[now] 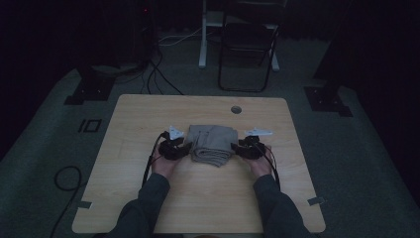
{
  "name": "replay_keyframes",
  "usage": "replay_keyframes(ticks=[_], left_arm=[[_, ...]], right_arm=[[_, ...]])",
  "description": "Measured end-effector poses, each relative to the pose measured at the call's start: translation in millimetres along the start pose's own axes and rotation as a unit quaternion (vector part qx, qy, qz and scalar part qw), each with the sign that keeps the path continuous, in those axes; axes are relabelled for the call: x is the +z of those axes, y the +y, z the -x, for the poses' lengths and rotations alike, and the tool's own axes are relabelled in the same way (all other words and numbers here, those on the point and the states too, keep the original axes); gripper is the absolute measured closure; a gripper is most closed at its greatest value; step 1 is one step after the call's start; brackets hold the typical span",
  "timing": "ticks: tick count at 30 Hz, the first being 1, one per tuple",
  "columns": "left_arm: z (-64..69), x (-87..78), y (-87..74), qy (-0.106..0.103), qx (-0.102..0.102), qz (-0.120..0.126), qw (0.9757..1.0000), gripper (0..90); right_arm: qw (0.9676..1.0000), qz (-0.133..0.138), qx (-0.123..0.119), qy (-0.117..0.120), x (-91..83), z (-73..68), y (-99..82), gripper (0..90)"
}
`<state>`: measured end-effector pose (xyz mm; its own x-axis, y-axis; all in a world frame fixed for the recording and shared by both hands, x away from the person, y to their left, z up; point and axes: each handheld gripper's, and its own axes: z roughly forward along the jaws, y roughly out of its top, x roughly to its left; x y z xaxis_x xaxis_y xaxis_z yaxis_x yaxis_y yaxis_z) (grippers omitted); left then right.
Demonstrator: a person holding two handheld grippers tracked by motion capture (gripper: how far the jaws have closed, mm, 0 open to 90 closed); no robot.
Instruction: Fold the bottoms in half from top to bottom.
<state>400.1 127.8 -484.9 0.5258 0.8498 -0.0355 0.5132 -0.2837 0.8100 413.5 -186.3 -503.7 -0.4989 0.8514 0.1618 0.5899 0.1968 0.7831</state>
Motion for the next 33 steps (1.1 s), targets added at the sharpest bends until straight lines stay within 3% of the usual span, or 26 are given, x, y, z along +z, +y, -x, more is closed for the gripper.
replay_keyframes(ticks=[4, 9, 10, 13, 15, 17, 19, 23, 28, 33], left_arm=[[-2.8, -0.4, 19.3, -0.011, -0.005, 0.025, 0.9996, 53.7], [1.7, 20.4, 35.2, -0.031, 0.009, 0.016, 0.9993, 46.3], [4.1, 37.0, 38.9, -0.033, 0.014, 0.001, 0.9994, 46.3], [3.3, 59.8, 35.7, -0.045, 0.002, -0.048, 0.9978, 44.7], [3.5, 64.8, 31.2, -0.050, 0.004, -0.071, 0.9962, 54.6], [4.8, 58.9, 28.2, -0.062, 0.005, -0.064, 0.9960, 72.3], [7.1, 48.9, 27.2, -0.068, 0.012, -0.054, 0.9962, 79.9], [14.8, 25.3, 22.5, -0.076, 0.040, -0.033, 0.9958, 81.7], [20.4, 0.4, 3.9, -0.086, 0.044, -0.011, 0.9952, 81.2], [25.7, -9.6, -22.2, -0.089, 0.058, -0.036, 0.9937, 76.9]], right_arm=[[0.9999, 0.010, 0.008, -0.004, -0.6, 1.7, 10.1, 50.0], [0.9998, -0.011, 0.013, -0.005, 16.1, 1.9, 13.6, 49.3], [0.9997, -0.016, 0.015, -0.005, 21.6, 2.7, 13.3, 49.0], [0.9985, -0.044, 0.032, 0.001, 41.0, 7.1, 12.3, 49.5], [0.9976, -0.054, 0.041, 0.014, 43.5, 7.9, 11.1, 57.5], [0.9977, -0.056, 0.036, 0.015, 39.9, 5.5, 9.7, 70.7], [0.9979, -0.053, 0.032, 0.019, 32.3, 4.2, 8.4, 80.3], [0.9990, -0.032, 0.016, 0.027, 11.3, 0.5, 6.3, 85.1], [0.9993, 0.002, -0.002, 0.038, -17.8, -7.8, -0.6, 84.9], [0.9986, -0.007, -0.029, 0.044, -32.1, -20.4, -20.6, 83.0]])
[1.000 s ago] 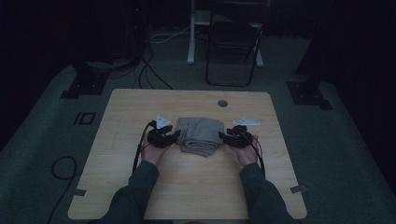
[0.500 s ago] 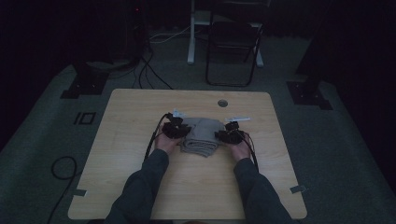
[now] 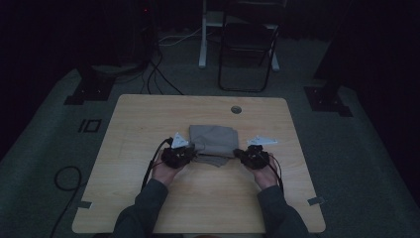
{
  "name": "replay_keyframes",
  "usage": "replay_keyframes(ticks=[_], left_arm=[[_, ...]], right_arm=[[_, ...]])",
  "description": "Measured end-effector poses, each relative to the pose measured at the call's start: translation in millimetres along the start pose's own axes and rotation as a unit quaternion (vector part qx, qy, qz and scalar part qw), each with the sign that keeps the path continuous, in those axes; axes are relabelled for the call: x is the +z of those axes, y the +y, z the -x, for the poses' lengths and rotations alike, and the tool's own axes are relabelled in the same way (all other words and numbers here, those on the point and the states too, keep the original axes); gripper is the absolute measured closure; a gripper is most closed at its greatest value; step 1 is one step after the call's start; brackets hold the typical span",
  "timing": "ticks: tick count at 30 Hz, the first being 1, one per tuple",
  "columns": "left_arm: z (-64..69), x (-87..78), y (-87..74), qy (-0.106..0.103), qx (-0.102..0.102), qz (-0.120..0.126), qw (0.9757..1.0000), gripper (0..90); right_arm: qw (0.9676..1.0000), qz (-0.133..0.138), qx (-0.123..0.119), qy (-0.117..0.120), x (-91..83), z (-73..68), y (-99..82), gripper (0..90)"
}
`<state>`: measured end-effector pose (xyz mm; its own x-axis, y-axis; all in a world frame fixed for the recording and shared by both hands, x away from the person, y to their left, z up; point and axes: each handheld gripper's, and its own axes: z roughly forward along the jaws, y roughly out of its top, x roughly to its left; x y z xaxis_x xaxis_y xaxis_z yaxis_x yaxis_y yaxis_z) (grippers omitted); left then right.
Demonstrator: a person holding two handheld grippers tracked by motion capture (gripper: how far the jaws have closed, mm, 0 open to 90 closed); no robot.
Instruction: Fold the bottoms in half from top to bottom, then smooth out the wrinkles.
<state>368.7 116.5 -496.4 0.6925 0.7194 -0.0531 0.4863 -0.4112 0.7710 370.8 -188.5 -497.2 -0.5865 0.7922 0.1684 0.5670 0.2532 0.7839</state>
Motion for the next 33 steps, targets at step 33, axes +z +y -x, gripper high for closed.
replay_keyframes(ticks=[33], left_arm=[[14.4, -12.3, 7.9, 0.031, -0.026, 0.040, 0.9984, 58.0]], right_arm=[[0.9990, 0.024, 0.019, -0.033, 11.2, -7.2, 8.3, 56.1]])
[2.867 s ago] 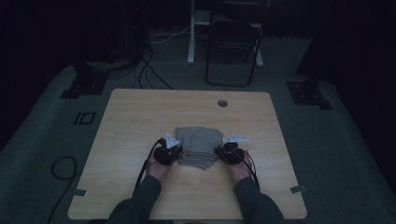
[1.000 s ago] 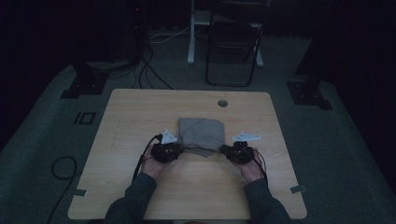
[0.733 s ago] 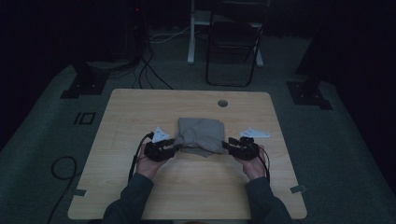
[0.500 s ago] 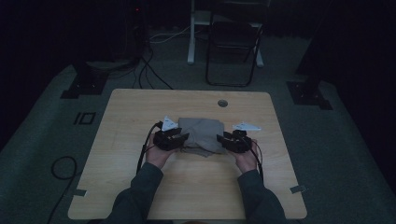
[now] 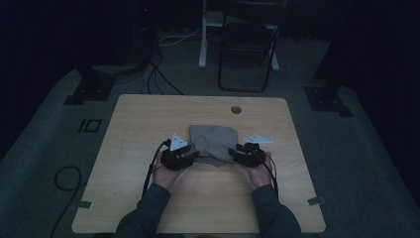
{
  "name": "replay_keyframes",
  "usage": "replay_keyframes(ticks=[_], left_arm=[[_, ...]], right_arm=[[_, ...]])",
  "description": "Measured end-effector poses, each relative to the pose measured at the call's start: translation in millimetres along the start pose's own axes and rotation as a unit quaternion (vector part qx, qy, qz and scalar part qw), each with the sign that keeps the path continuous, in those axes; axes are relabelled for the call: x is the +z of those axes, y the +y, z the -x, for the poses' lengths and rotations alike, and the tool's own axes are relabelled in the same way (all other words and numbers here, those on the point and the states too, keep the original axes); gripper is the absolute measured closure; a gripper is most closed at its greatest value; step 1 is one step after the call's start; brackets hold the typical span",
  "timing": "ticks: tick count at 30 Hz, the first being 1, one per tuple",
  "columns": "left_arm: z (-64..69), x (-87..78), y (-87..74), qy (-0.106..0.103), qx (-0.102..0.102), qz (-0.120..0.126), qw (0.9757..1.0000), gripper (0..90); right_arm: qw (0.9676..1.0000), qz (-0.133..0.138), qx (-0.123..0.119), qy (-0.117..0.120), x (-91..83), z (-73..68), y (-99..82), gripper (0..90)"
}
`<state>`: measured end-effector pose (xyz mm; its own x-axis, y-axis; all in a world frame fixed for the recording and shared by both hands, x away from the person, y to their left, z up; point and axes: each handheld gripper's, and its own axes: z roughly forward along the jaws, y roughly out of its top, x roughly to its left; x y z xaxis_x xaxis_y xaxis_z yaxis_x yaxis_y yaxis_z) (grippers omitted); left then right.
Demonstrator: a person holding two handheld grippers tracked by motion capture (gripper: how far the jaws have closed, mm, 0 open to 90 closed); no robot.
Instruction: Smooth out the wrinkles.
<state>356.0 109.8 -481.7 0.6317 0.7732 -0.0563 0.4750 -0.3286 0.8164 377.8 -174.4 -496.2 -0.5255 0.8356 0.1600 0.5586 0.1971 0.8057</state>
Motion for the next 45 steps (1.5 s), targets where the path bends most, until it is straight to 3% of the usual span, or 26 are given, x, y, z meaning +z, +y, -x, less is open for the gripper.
replay_keyframes(ticks=[6, 9, 13, 22, 27, 31, 33, 34, 35, 37, 41, 45], left_arm=[[8.1, 13.0, -3.5, 0.006, 0.015, -0.020, 0.9997, 59.4], [11.3, 18.6, -4.1, 0.018, 0.025, -0.031, 0.9991, 72.0], [9.2, 17.0, -5.9, 0.018, 0.020, -0.029, 0.9992, 85.9], [-0.4, 3.4, -12.4, 0.030, 0.013, -0.019, 0.9993, 87.5], [-2.0, 3.0, -16.2, 0.027, 0.007, -0.016, 0.9995, 87.4], [-1.0, 3.5, -16.8, 0.025, 0.011, -0.019, 0.9994, 87.1], [-0.7, 3.5, -17.1, 0.025, 0.013, -0.019, 0.9994, 87.3], [-0.6, 4.9, -20.6, 0.028, 0.021, -0.027, 0.9990, 87.3], [-1.1, 6.9, -23.5, 0.030, 0.023, -0.035, 0.9987, 88.4], [-2.7, 14.0, -31.9, 0.035, 0.025, -0.055, 0.9976, 88.6], [-6.4, 26.6, -47.5, 0.036, 0.017, -0.083, 0.9957, 88.6], [-10.3, 21.4, -51.6, 0.040, 0.003, -0.080, 0.9960, 80.7]], right_arm=[[1.0000, -0.003, 0.001, -0.001, -1.5, 0.8, -6.5, 56.1], [1.0000, -0.007, -0.001, -0.003, -2.9, 0.7, -9.5, 56.0], [0.9999, -0.009, -0.005, -0.005, -6.2, 0.9, -12.8, 55.9], [0.9998, -0.016, -0.004, -0.007, -12.6, 4.8, -21.8, 57.6], [0.9999, -0.011, 0.004, 0.012, -13.7, 3.5, -24.6, 56.6], [0.9994, -0.016, -0.009, 0.029, -7.4, -4.8, -25.7, 54.2], [0.9993, -0.021, -0.011, 0.028, -4.9, -6.1, -26.0, 55.6], [0.9992, -0.029, -0.015, 0.025, -1.0, -7.2, -26.7, 61.1], [0.9985, -0.049, -0.020, 0.016, 6.2, -9.2, -29.3, 80.9], [0.9978, -0.059, -0.027, 0.012, 8.3, -10.7, -31.7, 90.0], [0.9974, -0.063, -0.033, 0.011, 7.7, -11.0, -33.9, 90.0], [0.9982, -0.051, -0.028, 0.014, 4.2, -8.9, -33.3, 85.3]])
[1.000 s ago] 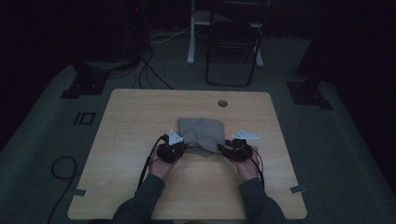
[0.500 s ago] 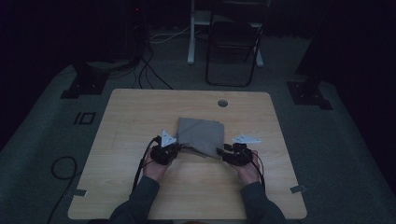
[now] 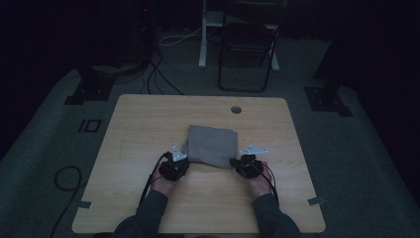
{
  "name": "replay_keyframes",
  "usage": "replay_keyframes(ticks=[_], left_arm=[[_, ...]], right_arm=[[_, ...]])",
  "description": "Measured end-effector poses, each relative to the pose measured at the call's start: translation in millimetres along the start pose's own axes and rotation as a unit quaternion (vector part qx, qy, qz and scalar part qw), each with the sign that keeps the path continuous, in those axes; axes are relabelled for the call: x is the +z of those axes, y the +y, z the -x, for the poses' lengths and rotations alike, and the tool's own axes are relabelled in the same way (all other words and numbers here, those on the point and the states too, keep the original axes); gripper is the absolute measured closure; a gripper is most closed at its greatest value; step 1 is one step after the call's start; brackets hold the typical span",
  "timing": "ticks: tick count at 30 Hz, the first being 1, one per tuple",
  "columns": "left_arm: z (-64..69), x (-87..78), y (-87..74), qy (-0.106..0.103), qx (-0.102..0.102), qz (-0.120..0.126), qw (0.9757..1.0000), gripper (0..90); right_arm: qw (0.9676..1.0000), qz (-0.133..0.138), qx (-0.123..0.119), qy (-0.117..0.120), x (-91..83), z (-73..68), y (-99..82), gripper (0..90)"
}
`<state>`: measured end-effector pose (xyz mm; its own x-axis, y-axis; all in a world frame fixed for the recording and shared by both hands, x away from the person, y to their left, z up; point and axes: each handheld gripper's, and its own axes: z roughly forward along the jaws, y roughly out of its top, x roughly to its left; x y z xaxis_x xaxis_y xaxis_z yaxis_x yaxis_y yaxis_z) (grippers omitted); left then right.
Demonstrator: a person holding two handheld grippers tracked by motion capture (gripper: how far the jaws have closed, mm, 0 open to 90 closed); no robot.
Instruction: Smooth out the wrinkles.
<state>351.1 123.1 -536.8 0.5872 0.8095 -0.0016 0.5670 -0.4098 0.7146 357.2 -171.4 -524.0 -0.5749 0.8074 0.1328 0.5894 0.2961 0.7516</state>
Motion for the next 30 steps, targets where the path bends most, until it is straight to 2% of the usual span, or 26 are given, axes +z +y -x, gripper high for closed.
replay_keyframes(ticks=[4, 8, 14, 18, 26, 30], left_arm=[[-4.0, -11.0, -2.3, 0.004, 0.001, 0.011, 0.9999, 73.7], [-9.4, -19.3, -4.2, 0.017, 0.002, 0.025, 0.9995, 70.1], [-17.1, -27.6, -9.6, 0.032, -0.004, 0.040, 0.9987, 66.4], [-23.9, -30.4, -14.2, 0.051, -0.009, 0.044, 0.9977, 64.3], [-42.8, -30.9, -24.7, 0.067, -0.052, 0.052, 0.9950, 59.0], [-50.5, -30.3, -29.2, 0.071, -0.072, 0.053, 0.9934, 58.3]], right_arm=[[0.9999, 0.016, 0.006, 0.001, -5.1, 4.6, -0.1, 74.5], [0.9995, 0.024, 0.019, -0.004, -9.4, 12.2, -0.9, 68.2], [0.9991, 0.027, 0.031, -0.008, -12.8, 18.7, -3.1, 64.3], [0.9990, 0.031, 0.032, -0.009, -13.5, 20.4, -2.7, 63.3], [0.9986, 0.031, 0.033, -0.029, -16.5, 24.6, -3.7, 57.7], [0.9977, 0.032, 0.043, -0.041, -19.5, 29.5, -5.3, 55.2]])
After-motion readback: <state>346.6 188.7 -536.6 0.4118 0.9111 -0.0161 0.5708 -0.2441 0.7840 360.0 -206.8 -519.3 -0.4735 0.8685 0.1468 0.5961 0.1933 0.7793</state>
